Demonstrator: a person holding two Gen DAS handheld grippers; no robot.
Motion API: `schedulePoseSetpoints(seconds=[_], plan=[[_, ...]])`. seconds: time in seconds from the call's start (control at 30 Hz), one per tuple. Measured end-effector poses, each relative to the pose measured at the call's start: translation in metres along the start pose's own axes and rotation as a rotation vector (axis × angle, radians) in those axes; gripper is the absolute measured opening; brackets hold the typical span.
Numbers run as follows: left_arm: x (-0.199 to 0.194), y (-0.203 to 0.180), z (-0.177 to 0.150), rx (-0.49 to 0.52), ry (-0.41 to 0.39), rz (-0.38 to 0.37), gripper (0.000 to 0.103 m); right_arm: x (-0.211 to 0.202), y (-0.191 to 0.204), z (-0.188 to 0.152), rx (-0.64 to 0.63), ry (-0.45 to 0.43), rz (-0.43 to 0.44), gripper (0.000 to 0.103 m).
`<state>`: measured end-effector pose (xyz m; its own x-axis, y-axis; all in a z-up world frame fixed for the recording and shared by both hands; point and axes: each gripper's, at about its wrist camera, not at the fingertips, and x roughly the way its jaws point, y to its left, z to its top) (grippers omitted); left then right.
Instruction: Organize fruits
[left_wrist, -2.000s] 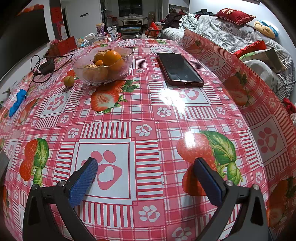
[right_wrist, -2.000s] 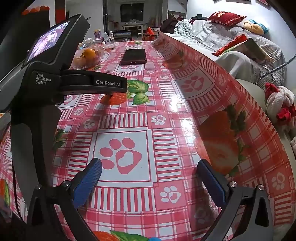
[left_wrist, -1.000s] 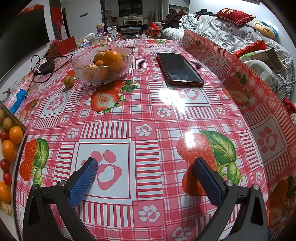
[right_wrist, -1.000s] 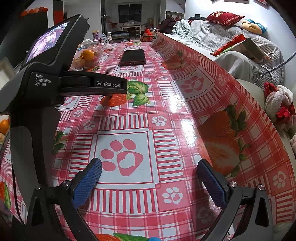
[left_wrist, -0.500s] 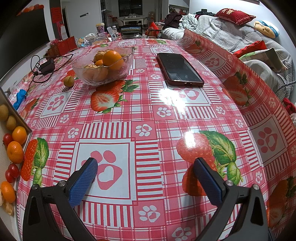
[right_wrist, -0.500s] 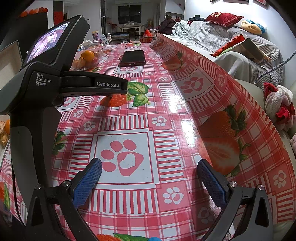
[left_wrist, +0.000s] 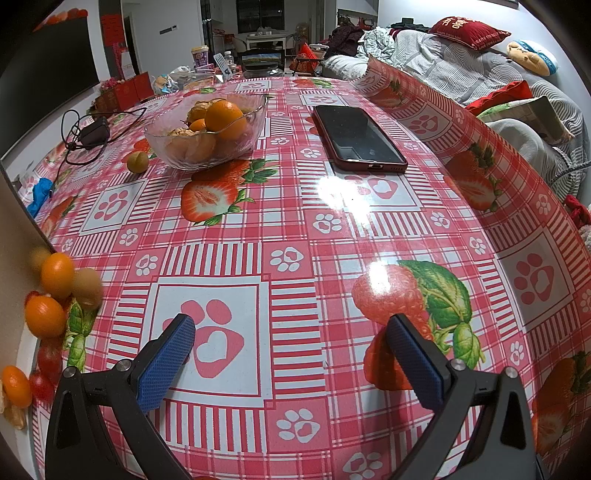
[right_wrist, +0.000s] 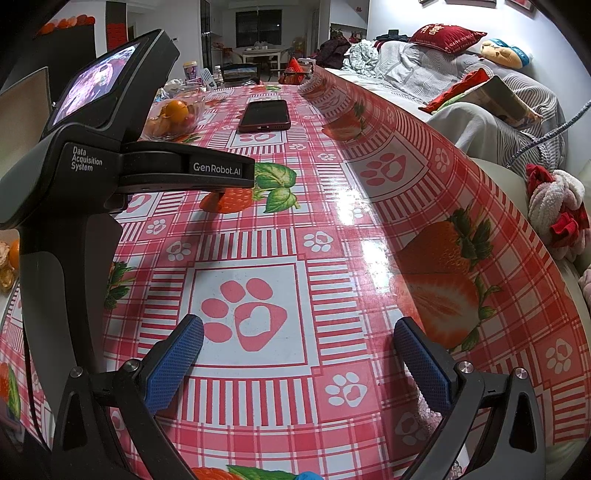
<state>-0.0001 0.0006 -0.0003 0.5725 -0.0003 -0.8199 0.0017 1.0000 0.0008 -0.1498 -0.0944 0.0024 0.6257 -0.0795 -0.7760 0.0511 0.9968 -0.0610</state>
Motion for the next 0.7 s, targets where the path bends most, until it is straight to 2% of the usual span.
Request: schedulePoseSetpoints(seconds=[0.7], plan=[[-0.0001, 0.0000, 0.0000, 0.000, 0.000, 0.000, 0.103, -0.0010, 0.0004, 0.0012, -0.008, 0.009, -0.012, 0.103]])
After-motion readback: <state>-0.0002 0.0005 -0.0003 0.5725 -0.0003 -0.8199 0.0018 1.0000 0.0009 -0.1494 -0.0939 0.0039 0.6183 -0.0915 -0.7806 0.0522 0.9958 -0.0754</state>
